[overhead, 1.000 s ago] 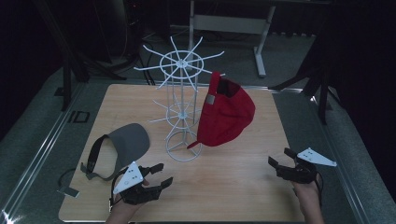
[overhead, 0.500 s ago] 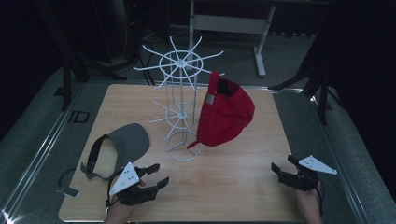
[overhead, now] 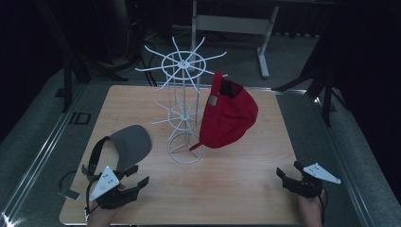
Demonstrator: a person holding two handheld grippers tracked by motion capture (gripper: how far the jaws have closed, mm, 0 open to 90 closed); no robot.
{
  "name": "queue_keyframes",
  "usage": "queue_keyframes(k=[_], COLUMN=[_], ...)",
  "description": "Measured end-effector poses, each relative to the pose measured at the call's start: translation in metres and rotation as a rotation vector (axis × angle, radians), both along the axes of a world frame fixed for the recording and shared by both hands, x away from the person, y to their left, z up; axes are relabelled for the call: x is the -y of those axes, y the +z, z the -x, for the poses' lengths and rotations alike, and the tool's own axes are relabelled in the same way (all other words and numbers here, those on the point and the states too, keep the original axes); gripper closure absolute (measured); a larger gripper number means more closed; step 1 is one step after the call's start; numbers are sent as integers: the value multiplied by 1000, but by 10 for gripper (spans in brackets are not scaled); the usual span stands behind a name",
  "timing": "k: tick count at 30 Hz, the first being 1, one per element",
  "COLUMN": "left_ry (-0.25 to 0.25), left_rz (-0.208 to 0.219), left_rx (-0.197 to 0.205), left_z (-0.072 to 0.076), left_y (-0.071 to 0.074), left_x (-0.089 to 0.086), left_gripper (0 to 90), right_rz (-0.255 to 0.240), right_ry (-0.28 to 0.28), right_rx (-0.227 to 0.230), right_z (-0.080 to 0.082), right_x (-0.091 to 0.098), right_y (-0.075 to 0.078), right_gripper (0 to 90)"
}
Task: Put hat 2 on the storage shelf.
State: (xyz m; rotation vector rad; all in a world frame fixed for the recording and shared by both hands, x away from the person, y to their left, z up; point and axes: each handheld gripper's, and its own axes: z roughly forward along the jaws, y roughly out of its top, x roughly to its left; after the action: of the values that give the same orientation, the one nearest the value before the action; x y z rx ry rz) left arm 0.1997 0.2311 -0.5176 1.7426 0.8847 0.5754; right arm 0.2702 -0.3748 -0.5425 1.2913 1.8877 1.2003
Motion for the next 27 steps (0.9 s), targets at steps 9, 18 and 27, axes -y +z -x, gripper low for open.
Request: queue_keyframes(k=[9,18,27], left_ry=[190,332,381], left_rz=[-41,-40,-84], left_rx=[-8,-45,-143], left_z=[6,24,18], left_y=[-7,-13,-34], left_x=[-55,-105,-127], left_gripper=[418,411,379], right_rz=[-33,-39,-36], right_ry=[11,28,35], right_rx=[-14,-29,-34], right_z=[-2,-3,-4], right_x=[1,2,1], right_y=[-8,-9,-9], right_gripper=[173,173,173])
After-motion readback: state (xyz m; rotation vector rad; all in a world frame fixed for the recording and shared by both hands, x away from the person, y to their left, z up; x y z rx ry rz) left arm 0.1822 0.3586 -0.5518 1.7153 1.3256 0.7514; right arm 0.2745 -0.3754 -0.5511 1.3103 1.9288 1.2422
